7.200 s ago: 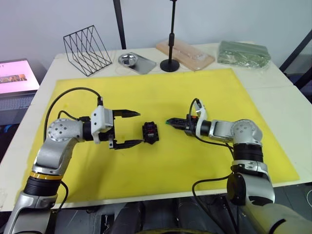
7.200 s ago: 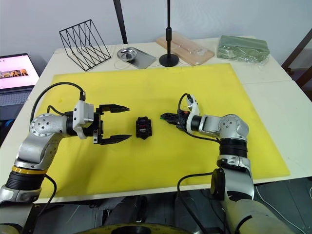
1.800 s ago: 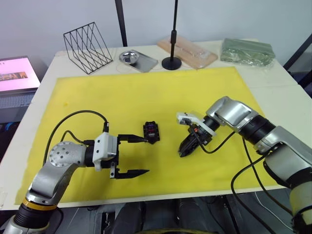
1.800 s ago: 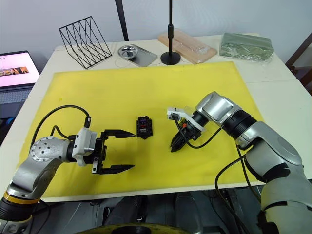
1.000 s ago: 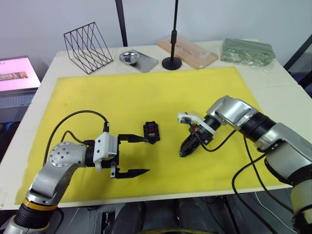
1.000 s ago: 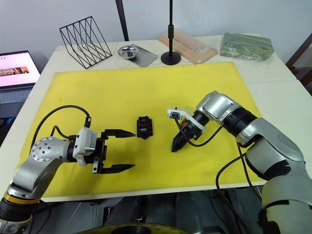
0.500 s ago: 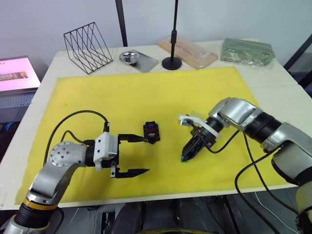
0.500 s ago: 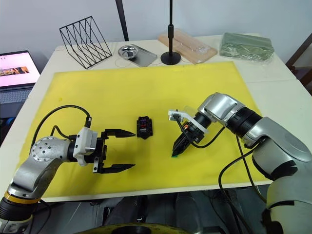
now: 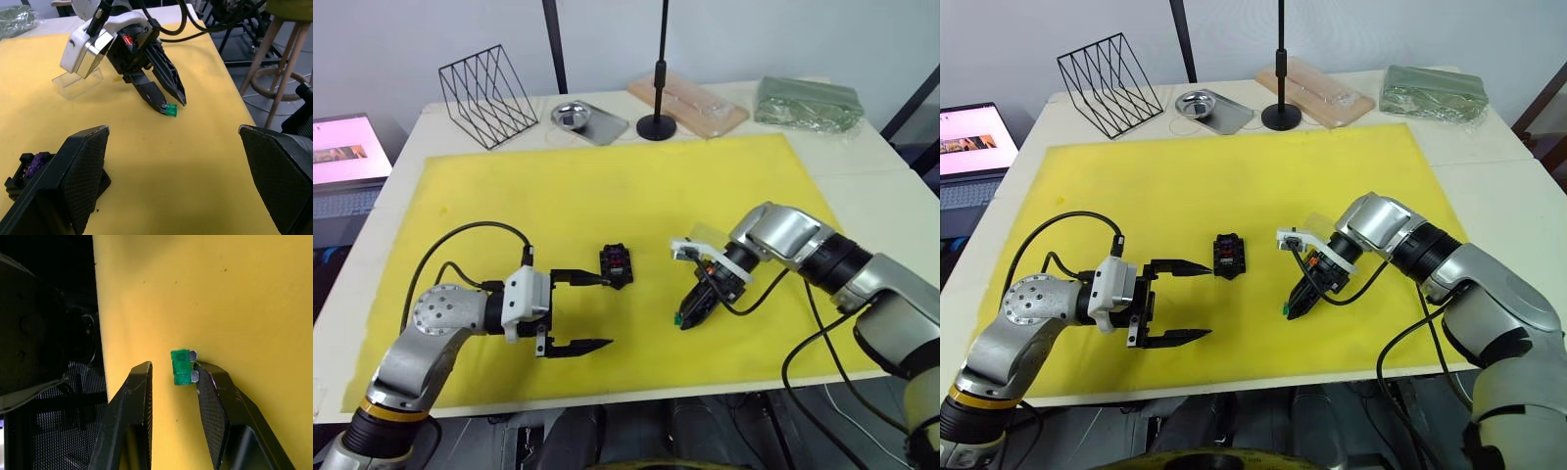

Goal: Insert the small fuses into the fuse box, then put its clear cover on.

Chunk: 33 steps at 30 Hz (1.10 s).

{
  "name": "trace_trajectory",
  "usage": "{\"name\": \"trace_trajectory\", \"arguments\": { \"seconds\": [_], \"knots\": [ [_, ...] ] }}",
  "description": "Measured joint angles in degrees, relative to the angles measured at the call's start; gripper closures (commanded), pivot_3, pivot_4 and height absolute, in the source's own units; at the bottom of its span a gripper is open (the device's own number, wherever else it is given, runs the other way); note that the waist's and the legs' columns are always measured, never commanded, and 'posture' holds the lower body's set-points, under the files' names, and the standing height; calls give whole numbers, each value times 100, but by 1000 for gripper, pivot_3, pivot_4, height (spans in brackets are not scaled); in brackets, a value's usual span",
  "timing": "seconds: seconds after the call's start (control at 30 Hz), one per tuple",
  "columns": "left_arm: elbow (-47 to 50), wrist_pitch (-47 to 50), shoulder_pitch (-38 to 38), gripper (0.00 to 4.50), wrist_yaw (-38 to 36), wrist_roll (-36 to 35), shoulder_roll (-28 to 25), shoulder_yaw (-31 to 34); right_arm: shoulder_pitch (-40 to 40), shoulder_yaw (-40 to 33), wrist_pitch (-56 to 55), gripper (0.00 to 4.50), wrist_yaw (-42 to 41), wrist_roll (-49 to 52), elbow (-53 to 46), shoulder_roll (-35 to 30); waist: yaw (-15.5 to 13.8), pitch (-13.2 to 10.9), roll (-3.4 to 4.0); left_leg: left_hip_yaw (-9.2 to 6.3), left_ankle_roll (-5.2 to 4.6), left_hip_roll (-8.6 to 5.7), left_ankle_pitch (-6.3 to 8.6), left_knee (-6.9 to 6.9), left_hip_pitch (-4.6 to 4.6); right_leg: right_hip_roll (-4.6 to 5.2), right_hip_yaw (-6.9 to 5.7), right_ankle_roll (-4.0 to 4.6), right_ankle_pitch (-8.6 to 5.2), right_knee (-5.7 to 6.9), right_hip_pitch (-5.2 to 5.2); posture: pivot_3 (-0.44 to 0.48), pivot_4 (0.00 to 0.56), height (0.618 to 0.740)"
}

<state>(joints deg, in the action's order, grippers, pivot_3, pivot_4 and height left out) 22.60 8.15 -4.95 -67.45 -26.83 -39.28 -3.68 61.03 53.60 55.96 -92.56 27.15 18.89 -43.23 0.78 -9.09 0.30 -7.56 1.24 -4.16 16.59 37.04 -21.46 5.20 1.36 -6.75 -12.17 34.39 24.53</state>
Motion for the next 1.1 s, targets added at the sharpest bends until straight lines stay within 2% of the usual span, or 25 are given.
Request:
{"name": "trace_trajectory", "arguments": {
  "seconds": [0.33,0.6,0.7,0.77,0.97,1.1],
  "knots": [
    [-3,0,-13,0,1,9,9,-6,-57,-282,410,3133,4,-59,114,189,0,0,0,0,0,0,0,0,0,0,0,0,0,2,0,0,150,740],
    [-3,0,-17,0,0,11,9,-8,-57,-259,251,3133,3,-120,116,182,1,0,0,0,0,0,0,1,0,0,0,0,0,2,0,0,150,740],
    [-3,0,-17,0,0,12,9,-9,-57,-219,131,3709,6,-160,116,176,-1,0,0,0,0,0,0,1,0,0,0,0,0,2,0,0,150,740],
    [-2,0,-17,0,3,13,9,-9,-57,-217,112,4373,14,-186,121,176,-1,0,0,0,0,0,0,1,0,0,0,0,0,2,0,0,150,740],
    [-1,0,-15,0,6,12,9,-9,-86,-230,192,4446,11,-183,115,161,-2,0,0,0,0,0,0,1,0,0,0,0,0,2,0,0,150,740],
    [-3,1,-16,0,0,12,6,-10,-269,-526,573,4446,23,-76,-182,-92,-34,0,0,-2,0,-2,0,2,-3,4,-1,0,0,2,0,0,150,740]
  ]
}}
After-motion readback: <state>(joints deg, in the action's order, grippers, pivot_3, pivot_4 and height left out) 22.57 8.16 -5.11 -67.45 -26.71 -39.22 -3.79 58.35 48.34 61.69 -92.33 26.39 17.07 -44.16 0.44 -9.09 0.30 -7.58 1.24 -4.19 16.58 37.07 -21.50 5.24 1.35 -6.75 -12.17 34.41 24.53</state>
